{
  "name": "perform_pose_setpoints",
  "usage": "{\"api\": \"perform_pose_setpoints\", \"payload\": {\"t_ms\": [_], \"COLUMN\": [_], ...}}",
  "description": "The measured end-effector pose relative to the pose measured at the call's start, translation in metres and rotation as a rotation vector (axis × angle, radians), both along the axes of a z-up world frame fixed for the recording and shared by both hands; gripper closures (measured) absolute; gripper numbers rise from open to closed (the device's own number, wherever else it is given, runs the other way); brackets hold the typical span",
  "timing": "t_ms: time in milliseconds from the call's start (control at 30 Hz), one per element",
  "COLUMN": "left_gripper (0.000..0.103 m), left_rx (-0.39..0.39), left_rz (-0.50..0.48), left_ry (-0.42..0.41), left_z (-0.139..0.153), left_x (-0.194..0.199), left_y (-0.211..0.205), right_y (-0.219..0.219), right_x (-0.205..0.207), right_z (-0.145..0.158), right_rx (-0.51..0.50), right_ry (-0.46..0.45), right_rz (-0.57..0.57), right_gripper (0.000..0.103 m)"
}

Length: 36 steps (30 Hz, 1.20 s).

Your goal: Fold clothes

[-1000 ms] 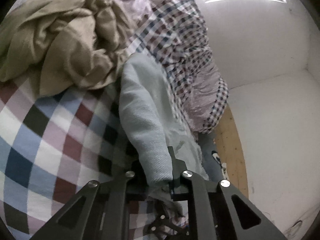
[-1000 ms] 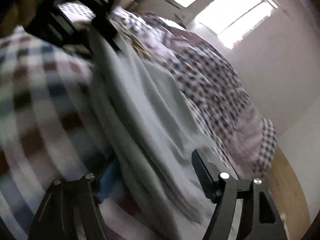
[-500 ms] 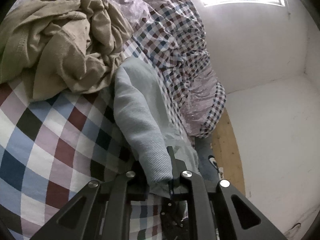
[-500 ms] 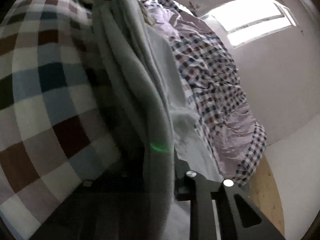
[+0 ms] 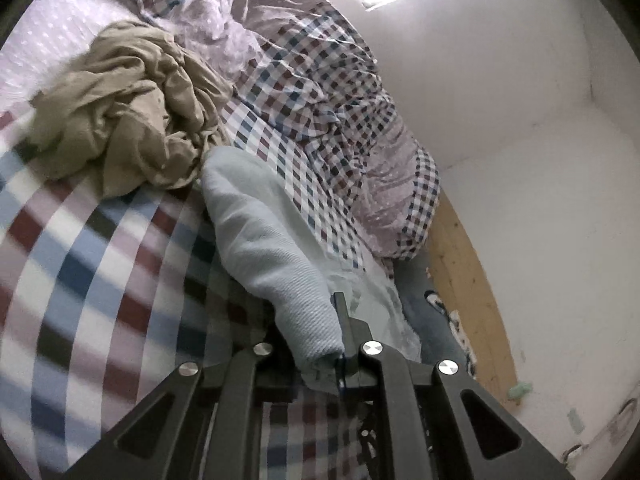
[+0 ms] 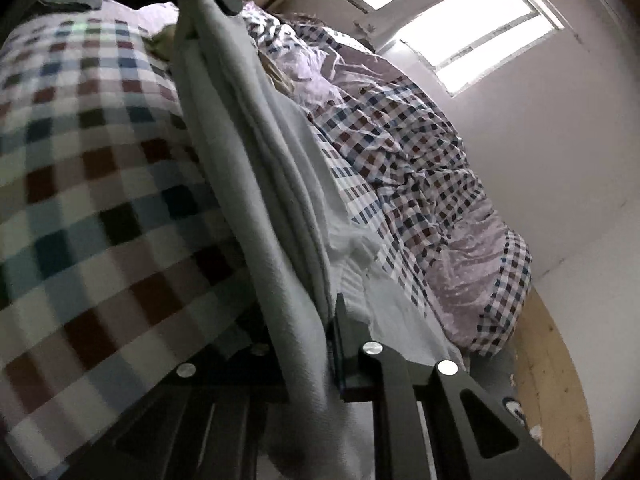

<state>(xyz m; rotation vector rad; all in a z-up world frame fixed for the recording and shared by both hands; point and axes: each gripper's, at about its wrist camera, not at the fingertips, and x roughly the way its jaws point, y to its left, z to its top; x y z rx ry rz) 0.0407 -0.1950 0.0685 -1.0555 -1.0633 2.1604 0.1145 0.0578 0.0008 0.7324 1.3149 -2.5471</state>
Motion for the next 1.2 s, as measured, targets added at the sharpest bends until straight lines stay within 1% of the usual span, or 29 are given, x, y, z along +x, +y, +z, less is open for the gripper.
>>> {"api": "perform_pose_setpoints", "payload": {"t_ms": [100,233,300,400,467,500,567,633,700,733,833,867,900,933,967,1000,1033,1067,1133,1167,1200], "left_gripper": [0.092,0.092,0.092,0.092,0.092,0.092,0.092,0.092,0.092,0.091,0.091,0.091,0.089,0.087,0.080,0.071,0.062,0.059,0.049,0.047,0.040], "left_rx": [-0.019,-0.016,-0.019,-0.022,-0.023,-0.037,-0.085,-0.128,-0.153,-0.157,-0.150,-0.142,-0.132,-0.124,-0.127,-0.131,-0.135,-0.129,-0.116,-0.109,-0.103], "left_rz": [0.016,0.059,0.082,0.114,0.111,0.103,0.077,0.042,0.013,0.011,0.023,0.026,0.024,0.023,0.019,0.014,0.010,0.014,0.022,0.025,0.029], "left_ry": [0.010,0.009,0.025,0.043,0.045,0.040,0.005,-0.054,-0.135,-0.162,-0.206,-0.207,-0.205,-0.203,-0.201,-0.201,-0.205,-0.214,-0.231,-0.240,-0.249], "left_z": [0.005,0.007,0.011,0.022,0.028,0.031,0.030,0.017,-0.008,-0.019,-0.040,-0.042,-0.042,-0.042,-0.041,-0.041,-0.042,-0.044,-0.048,-0.050,-0.052], "left_x": [0.031,0.079,0.096,0.109,0.114,0.116,0.120,0.125,0.130,0.131,0.136,0.136,0.136,0.136,0.136,0.136,0.136,0.136,0.135,0.134,0.134], "left_y": [-0.004,-0.026,-0.037,-0.051,-0.058,-0.061,-0.062,-0.062,-0.061,-0.061,-0.062,-0.062,-0.063,-0.064,-0.064,-0.064,-0.063,-0.065,-0.068,-0.070,-0.071], "right_y": [-0.005,-0.014,-0.024,-0.039,-0.047,-0.050,-0.054,-0.056,-0.057,-0.057,-0.058,-0.059,-0.059,-0.059,-0.058,-0.058,-0.057,-0.057,-0.057,-0.057,-0.058], "right_x": [0.027,0.059,0.077,0.102,0.114,0.119,0.126,0.132,0.135,0.137,0.144,0.146,0.149,0.152,0.154,0.155,0.156,0.157,0.157,0.157,0.158], "right_z": [0.003,0.009,0.011,0.018,0.022,0.024,0.025,0.018,0.007,0.000,-0.015,-0.018,-0.019,-0.018,-0.017,-0.014,-0.012,-0.010,-0.005,-0.003,-0.002], "right_rx": [-0.012,-0.011,-0.004,-0.015,-0.039,-0.053,-0.076,-0.081,-0.073,-0.062,-0.033,-0.026,-0.025,-0.030,-0.040,-0.051,-0.063,-0.075,-0.095,-0.105,-0.113], "right_ry": [-0.003,-0.003,-0.004,-0.005,-0.006,-0.008,-0.012,-0.015,-0.035,-0.049,-0.072,-0.073,-0.073,-0.070,-0.067,-0.066,-0.065,-0.064,-0.066,-0.067,-0.068], "right_rz": [0.022,0.079,0.113,0.158,0.169,0.171,0.172,0.172,0.164,0.164,0.172,0.176,0.181,0.188,0.195,0.202,0.211,0.219,0.226,0.229,0.236], "right_gripper": [0.090,0.090,0.090,0.092,0.092,0.092,0.092,0.092,0.091,0.089,0.084,0.082,0.078,0.070,0.066,0.059,0.056,0.056,0.056,0.056,0.056]}}
